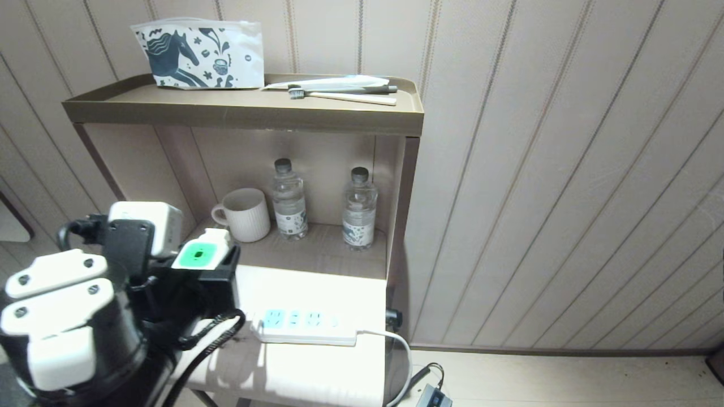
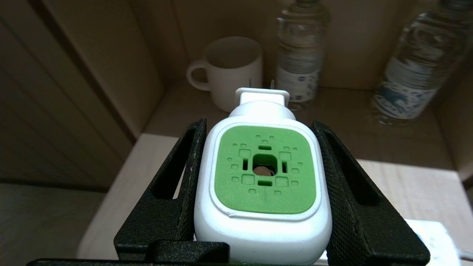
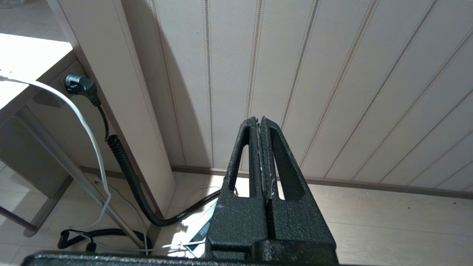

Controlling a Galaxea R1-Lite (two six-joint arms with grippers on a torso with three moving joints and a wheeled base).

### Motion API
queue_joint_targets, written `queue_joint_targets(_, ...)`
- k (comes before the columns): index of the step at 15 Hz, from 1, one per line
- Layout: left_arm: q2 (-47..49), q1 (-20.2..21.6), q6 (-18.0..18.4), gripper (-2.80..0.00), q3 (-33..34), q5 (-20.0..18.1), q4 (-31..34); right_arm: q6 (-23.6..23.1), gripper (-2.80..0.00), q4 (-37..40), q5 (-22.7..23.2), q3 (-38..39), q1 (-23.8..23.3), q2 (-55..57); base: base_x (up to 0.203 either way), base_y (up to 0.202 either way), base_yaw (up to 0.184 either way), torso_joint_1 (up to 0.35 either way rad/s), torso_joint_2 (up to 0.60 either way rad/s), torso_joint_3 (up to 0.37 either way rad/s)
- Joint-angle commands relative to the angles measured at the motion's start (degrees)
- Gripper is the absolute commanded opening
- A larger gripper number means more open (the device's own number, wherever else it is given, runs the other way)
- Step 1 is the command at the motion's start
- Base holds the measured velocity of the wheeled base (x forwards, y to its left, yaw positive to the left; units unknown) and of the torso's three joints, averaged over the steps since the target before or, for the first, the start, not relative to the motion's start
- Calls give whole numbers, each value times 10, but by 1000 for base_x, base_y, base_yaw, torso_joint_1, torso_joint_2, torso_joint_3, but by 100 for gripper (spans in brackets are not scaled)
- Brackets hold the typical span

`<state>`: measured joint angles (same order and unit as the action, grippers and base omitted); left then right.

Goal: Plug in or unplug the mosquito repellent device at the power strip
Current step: Insert the plug into the socket

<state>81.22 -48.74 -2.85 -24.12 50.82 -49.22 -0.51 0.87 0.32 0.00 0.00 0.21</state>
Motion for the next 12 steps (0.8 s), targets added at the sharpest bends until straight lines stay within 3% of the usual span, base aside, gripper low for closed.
queue_joint_targets(1, -125, 43, 18, -280, -31, 3, 119, 0, -280, 0, 0, 0, 0, 0, 0, 0, 0, 0, 0, 0)
queue_joint_targets(4, -235, 68, 36, -280, -104, 1, 335, 0, -280, 0, 0, 0, 0, 0, 0, 0, 0, 0, 0, 0)
queue_joint_targets(7, -285, 83, 28, -280, -197, 2, 538, 0, -280, 0, 0, 0, 0, 0, 0, 0, 0, 0, 0, 0)
queue_joint_targets(9, -288, 90, 0, -280, -221, 2, 599, 0, -280, 0, -1, 0, 0, 0, 0, 0, 0, 0, 0, 0)
queue_joint_targets(12, -290, 91, -13, -280, -224, 1, 635, 0, -280, 0, -1, 0, 0, 0, 0, 0, 0, 0, 0, 0)
